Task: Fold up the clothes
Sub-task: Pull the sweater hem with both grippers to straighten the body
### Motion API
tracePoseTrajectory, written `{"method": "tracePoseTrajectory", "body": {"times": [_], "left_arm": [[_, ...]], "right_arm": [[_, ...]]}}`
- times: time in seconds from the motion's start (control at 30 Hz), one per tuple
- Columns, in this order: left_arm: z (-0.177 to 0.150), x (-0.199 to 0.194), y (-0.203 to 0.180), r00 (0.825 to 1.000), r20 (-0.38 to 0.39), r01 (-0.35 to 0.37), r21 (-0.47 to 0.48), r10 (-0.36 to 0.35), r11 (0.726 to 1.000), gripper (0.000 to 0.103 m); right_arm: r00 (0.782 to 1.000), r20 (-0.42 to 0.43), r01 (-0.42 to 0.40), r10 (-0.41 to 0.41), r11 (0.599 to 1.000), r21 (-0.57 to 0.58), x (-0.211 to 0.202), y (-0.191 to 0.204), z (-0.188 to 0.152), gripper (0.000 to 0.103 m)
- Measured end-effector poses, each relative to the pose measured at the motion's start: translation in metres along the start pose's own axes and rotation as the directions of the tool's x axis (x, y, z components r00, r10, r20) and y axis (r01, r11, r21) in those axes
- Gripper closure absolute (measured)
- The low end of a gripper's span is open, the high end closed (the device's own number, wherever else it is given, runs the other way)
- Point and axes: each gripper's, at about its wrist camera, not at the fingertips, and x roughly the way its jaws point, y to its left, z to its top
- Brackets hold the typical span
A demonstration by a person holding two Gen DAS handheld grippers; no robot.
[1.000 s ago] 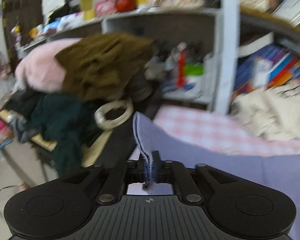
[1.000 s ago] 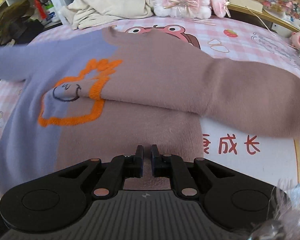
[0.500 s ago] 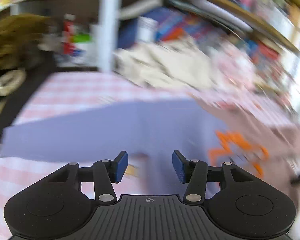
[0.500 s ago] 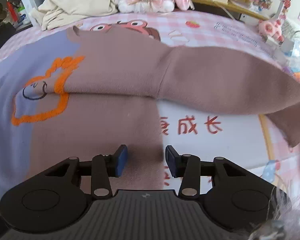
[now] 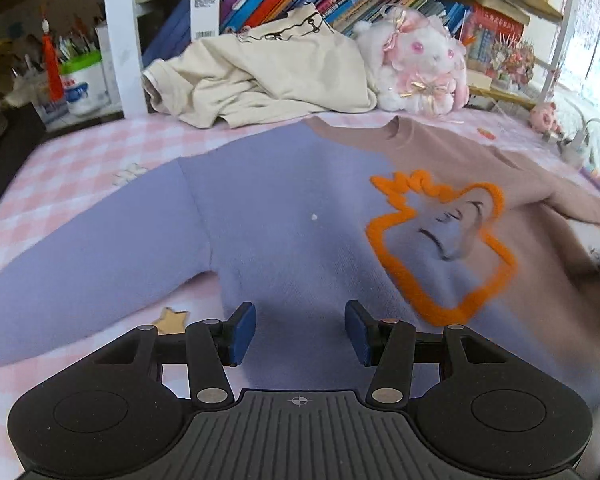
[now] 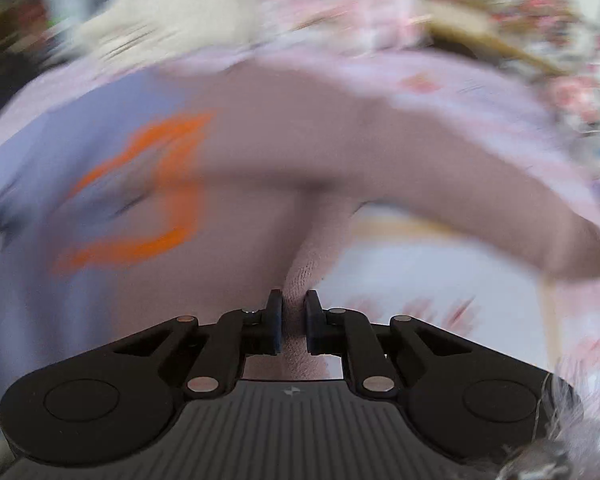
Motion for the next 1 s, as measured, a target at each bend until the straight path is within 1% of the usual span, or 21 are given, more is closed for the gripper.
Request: {"method": "tracePoseTrajectory", "body": {"times": [0.07,0.13,0.2,0.27,0.33,0.37,0.4,0.5,0.57,0.63,0.7,0.73,0.8,0.9,0.93,1.0], "left_arm": [[-0.003,-0.005,0.002,1.0,0.003,-0.013,0.005,0.013,1.0,0.053],[-0.007,-0.011,0.006,1.0,-0.003,-0.018,0.0,0.018,1.0,0.053],[-0.01,-0.016,0.011,0.999,-0.007,-0.031,-0.012,0.031,0.999,0.051],[-0.013,-0.021,0.016,0.999,-0.006,-0.051,-0.043,0.051,0.998,0.046],[-0.017,-0.026,0.021,0.997,-0.006,-0.072,-0.075,0.071,0.995,0.045],[-0.019,-0.028,0.023,0.997,-0.006,-0.082,-0.091,0.082,0.992,0.042],[-0.02,-0.03,0.026,0.996,-0.006,-0.092,-0.107,0.092,0.99,0.041],[-0.024,-0.03,0.036,0.998,-0.022,-0.056,-0.192,0.053,0.98,0.041],[-0.026,-0.028,0.039,0.999,-0.026,-0.039,-0.218,0.035,0.975,0.042],[-0.029,-0.025,0.039,0.999,-0.044,-0.041,-0.239,0.031,0.97,0.046],[-0.032,-0.022,0.038,0.998,-0.065,-0.043,-0.262,0.027,0.964,0.069],[-0.032,-0.021,0.036,0.997,-0.066,-0.043,-0.263,0.027,0.964,0.076],[-0.031,-0.019,0.032,0.997,-0.066,-0.043,-0.263,0.027,0.964,0.087],[-0.028,-0.016,0.026,0.997,-0.064,-0.046,-0.257,0.03,0.965,0.09],[-0.026,-0.013,0.025,0.998,-0.06,-0.046,-0.253,0.032,0.966,0.091],[-0.022,-0.009,0.025,0.998,-0.054,-0.056,-0.243,0.044,0.968,0.096]], "right_arm": [[0.995,-0.058,-0.088,0.086,0.995,-0.041,-0.016,0.01,-0.029,0.092],[0.992,-0.084,-0.097,0.095,0.995,-0.02,-0.018,0.007,-0.042,0.092],[0.993,-0.072,-0.093,0.095,0.995,0.024,-0.02,0.0,-0.045,0.09],[0.997,-0.034,-0.072,0.075,0.994,0.083,-0.024,-0.007,-0.045,0.077],[0.999,0.01,-0.047,0.046,0.989,0.14,-0.028,-0.014,-0.045,0.073],[0.999,0.022,-0.039,0.036,0.987,0.158,-0.027,-0.017,-0.045,0.073],[0.999,0.028,-0.031,0.027,0.984,0.177,-0.025,-0.02,-0.044,0.073],[1.0,0.026,-0.016,0.011,0.978,0.208,-0.016,-0.024,-0.04,0.075],[1.0,0.022,-0.022,0.017,0.975,0.219,-0.012,-0.027,-0.039,0.088],[0.999,0.024,-0.037,0.032,0.973,0.226,-0.008,-0.028,-0.038,0.092],[0.999,0.039,-0.017,0.009,0.977,0.214,-0.005,-0.03,-0.035,0.093],[0.999,0.049,-0.001,-0.01,0.979,0.204,-0.003,-0.031,-0.032,0.093],[0.994,0.08,0.055,-0.071,0.981,0.189,0.003,-0.035,-0.022,0.093],[0.984,0.109,0.117,-0.14,0.974,0.192,0.016,-0.043,-0.003,0.093],[0.984,0.106,0.123,-0.146,0.974,0.193,0.018,-0.043,0.001,0.093],[0.988,0.087,0.108,-0.124,0.979,0.172,0.021,-0.039,0.006,0.093]]}}
